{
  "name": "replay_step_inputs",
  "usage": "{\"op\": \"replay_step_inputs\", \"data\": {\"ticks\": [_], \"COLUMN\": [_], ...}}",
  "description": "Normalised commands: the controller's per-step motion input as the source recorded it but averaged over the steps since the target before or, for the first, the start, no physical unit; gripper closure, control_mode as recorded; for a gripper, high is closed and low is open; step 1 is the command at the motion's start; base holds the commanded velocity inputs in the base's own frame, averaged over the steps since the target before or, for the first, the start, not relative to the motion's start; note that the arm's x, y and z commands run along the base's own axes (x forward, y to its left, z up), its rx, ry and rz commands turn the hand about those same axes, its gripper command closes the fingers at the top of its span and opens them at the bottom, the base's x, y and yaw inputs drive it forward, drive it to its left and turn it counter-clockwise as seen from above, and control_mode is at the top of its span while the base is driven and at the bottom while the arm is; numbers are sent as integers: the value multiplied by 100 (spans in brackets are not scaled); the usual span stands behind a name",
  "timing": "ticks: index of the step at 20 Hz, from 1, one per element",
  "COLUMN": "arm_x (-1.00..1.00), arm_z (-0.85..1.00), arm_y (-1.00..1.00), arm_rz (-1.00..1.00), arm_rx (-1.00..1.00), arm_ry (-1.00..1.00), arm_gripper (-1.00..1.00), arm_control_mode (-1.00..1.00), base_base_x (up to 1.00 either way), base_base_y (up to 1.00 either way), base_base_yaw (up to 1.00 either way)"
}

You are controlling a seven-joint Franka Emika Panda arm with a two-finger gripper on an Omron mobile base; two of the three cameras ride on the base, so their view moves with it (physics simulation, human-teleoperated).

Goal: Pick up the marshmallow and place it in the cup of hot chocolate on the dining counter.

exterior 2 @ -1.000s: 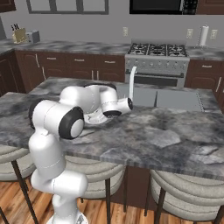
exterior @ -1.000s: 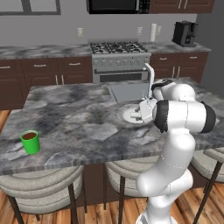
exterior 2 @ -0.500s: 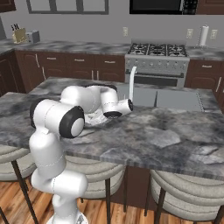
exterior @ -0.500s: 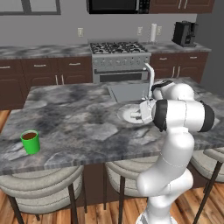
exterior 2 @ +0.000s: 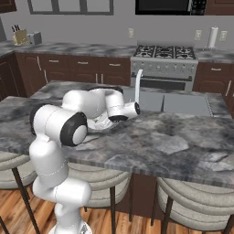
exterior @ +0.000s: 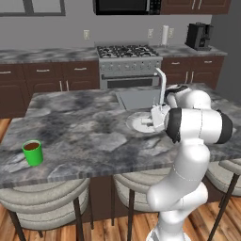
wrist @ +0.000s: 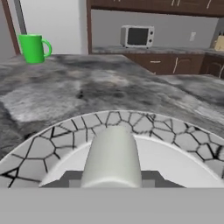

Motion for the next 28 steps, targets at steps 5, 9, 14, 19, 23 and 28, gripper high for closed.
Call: {"op": "replay_step_inputs", "data": {"ticks": [5, 9, 14, 19, 23, 28], "arm_x": [-37, -64, -97, -63, -41, -26], "arm_z": [95, 92, 51, 45, 46, 37], "arm_y": [0, -2, 1, 2, 0, 0], "arm_rz": [0, 0, -10, -26, -25, -25], "arm_rx": [-6, -13, -21, -29, -30, -28], "arm_ry": [-6, 2, 2, 10, 26, 42], "arm_gripper": [100, 100, 100, 100, 100, 100], "arm_control_mode": [-100, -100, -100, -100, -100, -100], "base_base_x": [0, 0, 0, 0, 0, 0], "base_base_y": [0, 0, 0, 0, 0, 0], "base_base_yaw": [0, 0, 0, 0, 0, 0]}}
